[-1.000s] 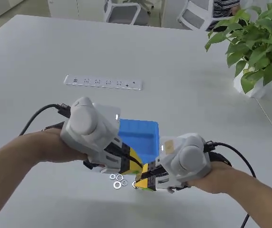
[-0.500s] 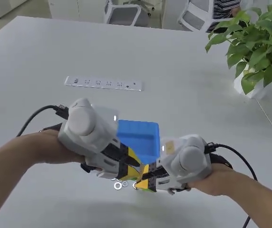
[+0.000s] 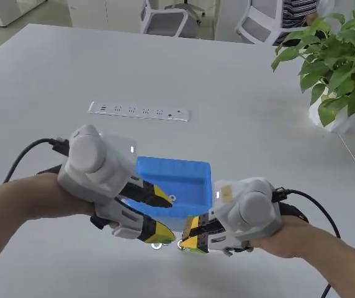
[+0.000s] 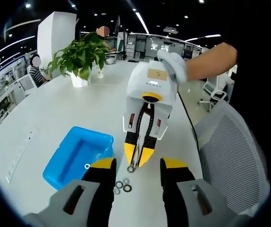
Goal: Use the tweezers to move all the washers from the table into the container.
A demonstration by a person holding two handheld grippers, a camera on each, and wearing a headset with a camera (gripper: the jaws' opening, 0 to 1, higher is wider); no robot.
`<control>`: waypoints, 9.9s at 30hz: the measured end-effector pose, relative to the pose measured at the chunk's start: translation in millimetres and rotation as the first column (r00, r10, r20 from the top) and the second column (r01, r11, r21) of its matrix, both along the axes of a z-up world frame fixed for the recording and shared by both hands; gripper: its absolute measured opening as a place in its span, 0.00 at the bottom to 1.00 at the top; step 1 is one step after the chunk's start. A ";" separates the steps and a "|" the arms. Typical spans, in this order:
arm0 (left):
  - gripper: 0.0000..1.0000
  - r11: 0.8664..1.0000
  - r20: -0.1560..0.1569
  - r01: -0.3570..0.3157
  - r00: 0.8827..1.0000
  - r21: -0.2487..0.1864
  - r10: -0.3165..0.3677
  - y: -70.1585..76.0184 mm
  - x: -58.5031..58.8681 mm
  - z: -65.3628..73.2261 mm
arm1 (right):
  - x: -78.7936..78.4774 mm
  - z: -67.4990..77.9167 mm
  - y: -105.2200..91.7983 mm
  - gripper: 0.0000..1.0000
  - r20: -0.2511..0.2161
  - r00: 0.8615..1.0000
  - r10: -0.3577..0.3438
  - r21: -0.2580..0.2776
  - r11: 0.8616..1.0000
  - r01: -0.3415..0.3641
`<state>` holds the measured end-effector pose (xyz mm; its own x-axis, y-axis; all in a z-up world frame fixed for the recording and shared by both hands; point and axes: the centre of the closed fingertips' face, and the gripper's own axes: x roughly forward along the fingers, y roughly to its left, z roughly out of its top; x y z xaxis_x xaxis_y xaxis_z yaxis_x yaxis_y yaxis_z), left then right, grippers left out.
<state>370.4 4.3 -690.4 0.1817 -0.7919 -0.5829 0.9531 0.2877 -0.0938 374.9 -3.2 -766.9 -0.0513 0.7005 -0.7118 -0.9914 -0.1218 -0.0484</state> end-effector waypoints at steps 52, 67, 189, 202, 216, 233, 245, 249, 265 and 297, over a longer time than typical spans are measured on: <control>0.99 0.963 0.022 -0.232 0.971 -0.141 0.237 47.5 -6.0 28.4 | 40.3 79.1 9.5 0.08 0.053 0.999 0.006 0.050 0.999 -0.008; 0.99 0.951 0.031 -0.264 0.962 -0.160 0.272 53.0 2.9 31.9 | 65.7 67.9 19.3 0.09 0.081 0.997 -0.002 0.050 0.999 -0.002; 0.05 0.994 0.129 -0.069 0.988 -0.084 0.080 -11.0 99.5 16.7 | 83.5 46.0 -48.1 0.63 0.042 0.950 -0.309 0.087 0.949 0.304; 0.05 0.993 0.143 -0.097 0.984 -0.071 0.107 -5.5 98.8 49.9 | 67.3 58.6 -57.8 0.69 0.050 0.935 -0.352 0.112 0.932 0.345; 0.05 0.997 0.144 -0.065 0.987 -0.037 0.070 -3.3 75.4 61.0 | 49.2 62.6 -58.8 0.71 0.056 0.933 -0.355 0.118 0.931 0.347; 0.05 0.999 0.134 -0.047 0.990 -0.026 0.050 -0.8 44.9 56.2 | 32.3 55.9 -55.6 0.71 0.043 0.941 -0.335 0.112 0.938 0.328; 0.05 0.999 0.124 -0.040 0.991 -0.025 0.043 4.3 29.8 44.8 | 25.5 50.2 -53.9 0.71 0.039 0.947 -0.320 0.106 0.943 0.314; 0.05 0.999 0.121 -0.040 0.992 -0.024 0.043 5.9 24.7 39.4 | 24.1 49.5 -52.6 0.70 0.040 0.948 -0.315 0.105 0.945 0.309; 0.05 1.000 0.099 -0.020 0.995 -0.006 0.020 7.1 6.0 15.7 | 18.4 41.2 -51.1 0.69 0.031 0.954 -0.298 0.087 0.952 0.295; 0.05 1.000 0.080 0.003 0.997 -0.001 -0.003 4.9 3.4 -2.2 | 12.2 30.7 -53.2 0.67 0.010 0.955 -0.296 0.060 0.954 0.295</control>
